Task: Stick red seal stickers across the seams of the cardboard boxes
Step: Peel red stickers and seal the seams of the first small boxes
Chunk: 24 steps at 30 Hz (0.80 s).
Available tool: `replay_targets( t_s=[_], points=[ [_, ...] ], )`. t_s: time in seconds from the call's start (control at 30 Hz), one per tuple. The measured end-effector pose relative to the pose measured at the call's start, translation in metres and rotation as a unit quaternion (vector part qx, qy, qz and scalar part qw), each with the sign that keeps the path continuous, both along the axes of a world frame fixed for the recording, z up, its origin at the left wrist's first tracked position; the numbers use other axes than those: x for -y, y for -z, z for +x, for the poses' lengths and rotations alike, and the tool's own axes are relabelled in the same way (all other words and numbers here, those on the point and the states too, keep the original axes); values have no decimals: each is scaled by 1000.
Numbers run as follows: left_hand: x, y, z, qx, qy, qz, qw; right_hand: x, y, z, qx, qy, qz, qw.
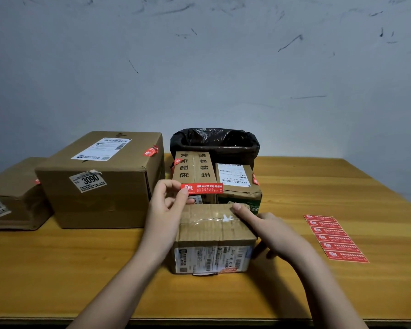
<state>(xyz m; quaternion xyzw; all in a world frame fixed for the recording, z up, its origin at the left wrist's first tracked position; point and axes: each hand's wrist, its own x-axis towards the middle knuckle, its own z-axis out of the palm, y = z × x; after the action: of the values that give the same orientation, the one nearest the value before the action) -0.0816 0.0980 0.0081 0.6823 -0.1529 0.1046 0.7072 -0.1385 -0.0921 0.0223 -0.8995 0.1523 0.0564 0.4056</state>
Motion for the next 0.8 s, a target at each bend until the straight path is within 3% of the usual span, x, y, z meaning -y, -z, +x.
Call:
replay_targets(
  t_s=[0.2, 0.27, 0.37, 0.47, 0.67, 0.8],
  points=[
    [-2, -5, 0, 25, -14, 35, 999, 1, -1, -3, 24, 14, -67, 997],
    [-3, -8, -1, 44, -23, 34, 998, 4, -2, -5, 96, 54, -140, 984],
    [-4, -20, -10, 85, -39, 49, 994, 4, -8, -8, 298, 134, -184, 927],
    [-3, -28, -20, 89, -31, 41, 995, -7, -19, -10, 429, 85, -42, 898],
    [-1, -31, -28, 71, -44, 21, 996, -25, -19, -11, 410, 17, 134, 902],
    [-2, -28, -28, 61, -58, 24, 996, -27, -19, -13, 413, 13, 243, 878]
  ],
)
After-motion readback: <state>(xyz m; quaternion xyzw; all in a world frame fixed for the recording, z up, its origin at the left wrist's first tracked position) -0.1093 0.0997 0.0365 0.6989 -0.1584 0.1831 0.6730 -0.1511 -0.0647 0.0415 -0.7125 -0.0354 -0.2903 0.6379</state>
